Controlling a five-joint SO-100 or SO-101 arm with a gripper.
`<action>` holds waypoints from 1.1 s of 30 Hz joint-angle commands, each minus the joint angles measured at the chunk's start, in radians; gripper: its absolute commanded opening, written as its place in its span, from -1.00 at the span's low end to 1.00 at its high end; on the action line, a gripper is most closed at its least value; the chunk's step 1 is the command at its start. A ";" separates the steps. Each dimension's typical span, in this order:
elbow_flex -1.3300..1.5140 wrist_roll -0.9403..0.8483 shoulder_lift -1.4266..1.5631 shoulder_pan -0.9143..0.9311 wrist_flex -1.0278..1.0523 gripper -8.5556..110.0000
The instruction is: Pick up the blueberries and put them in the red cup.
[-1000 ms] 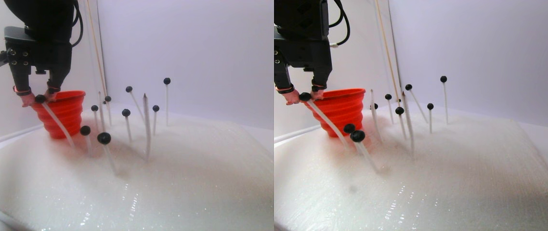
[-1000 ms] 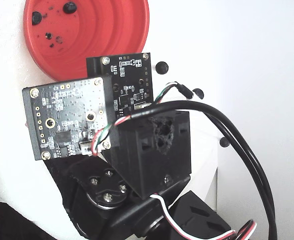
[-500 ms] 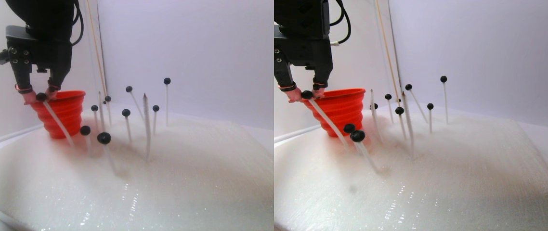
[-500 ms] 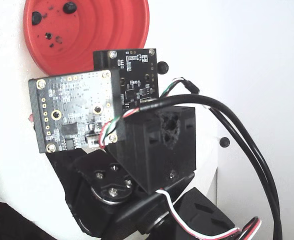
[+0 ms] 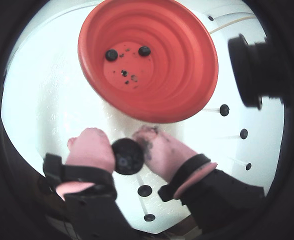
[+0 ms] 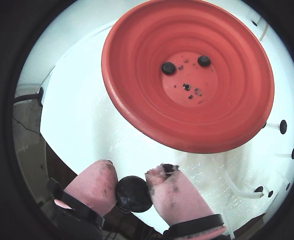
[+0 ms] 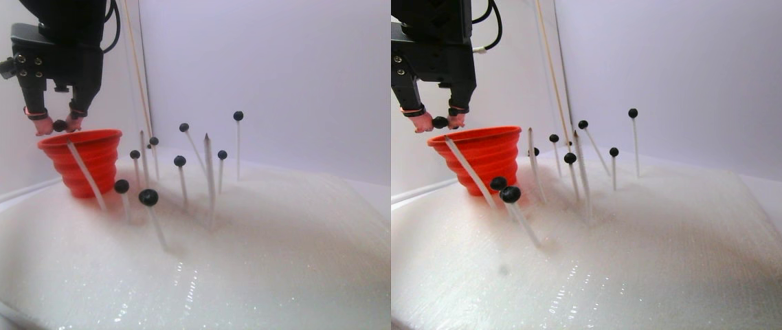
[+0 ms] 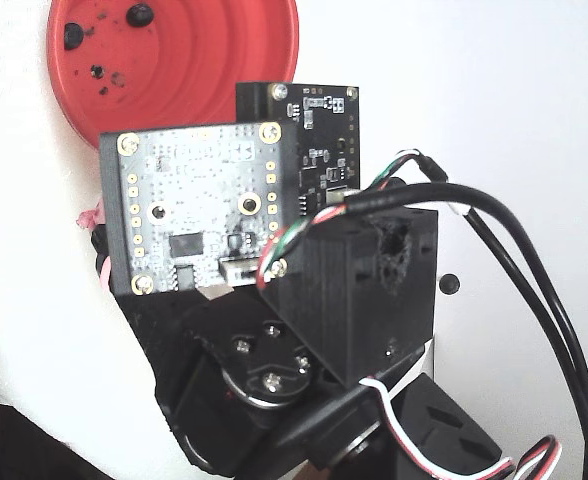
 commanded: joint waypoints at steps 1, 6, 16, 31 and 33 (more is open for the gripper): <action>-0.091 -0.011 0.094 -0.023 0.000 -0.67; -0.106 -0.023 0.083 0.000 0.000 -0.67; -0.141 -0.031 0.015 0.055 -0.055 -0.67; -0.169 -0.041 -0.072 0.098 -0.137 -0.66; -0.172 -0.038 -0.074 0.100 -0.138 -0.63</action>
